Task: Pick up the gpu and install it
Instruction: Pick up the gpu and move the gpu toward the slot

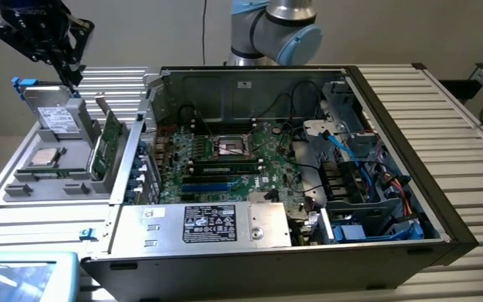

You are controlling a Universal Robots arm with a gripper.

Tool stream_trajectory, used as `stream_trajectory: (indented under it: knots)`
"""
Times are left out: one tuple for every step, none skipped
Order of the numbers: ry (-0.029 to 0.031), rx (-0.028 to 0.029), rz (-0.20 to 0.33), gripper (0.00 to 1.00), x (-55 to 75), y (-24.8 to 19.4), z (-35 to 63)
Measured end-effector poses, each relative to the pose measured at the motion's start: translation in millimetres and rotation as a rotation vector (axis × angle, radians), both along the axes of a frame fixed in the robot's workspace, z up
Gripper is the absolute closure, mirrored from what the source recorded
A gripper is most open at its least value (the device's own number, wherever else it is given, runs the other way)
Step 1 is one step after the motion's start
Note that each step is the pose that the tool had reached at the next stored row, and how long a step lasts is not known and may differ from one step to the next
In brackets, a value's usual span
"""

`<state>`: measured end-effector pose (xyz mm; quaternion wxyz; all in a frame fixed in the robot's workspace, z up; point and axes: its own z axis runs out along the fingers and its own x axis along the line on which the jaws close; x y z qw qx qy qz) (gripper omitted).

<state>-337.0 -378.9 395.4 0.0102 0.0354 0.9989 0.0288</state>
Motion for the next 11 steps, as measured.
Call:
stream_trajectory:
  knots:
    - [0.0001, -0.0001, 0.000, 0.80, 0.0, 0.0, 0.0]
    - [0.0000, 0.0000, 0.000, 0.75, 0.0, 0.0, 0.0]
    - [0.0000, -0.0001, 0.000, 0.68, 0.0, 0.0, 0.0]
    - [0.0001, 0.0000, 0.000, 0.63, 0.0, 0.0, 0.0]
    - [0.0000, 0.0000, 0.000, 0.63, 0.0, 0.0, 0.0]
    - [0.0000, 0.0000, 0.000, 0.57, 0.0, 0.0, 0.0]
    - [0.0001, -0.0001, 0.000, 0.57, -0.4, 0.0, -0.1]
    - [-0.0006, -0.0001, 0.000, 0.51, -2.4, 0.0, -0.7]
    - [-0.0024, -0.0001, 0.000, 0.51, -5.2, 0.0, -2.1]
    - [-0.0038, 0.0001, 0.000, 0.51, -8.7, 0.0, -4.0]
    - [-0.0045, 0.0000, 0.000, 0.51, -12.4, 0.0, -5.7]
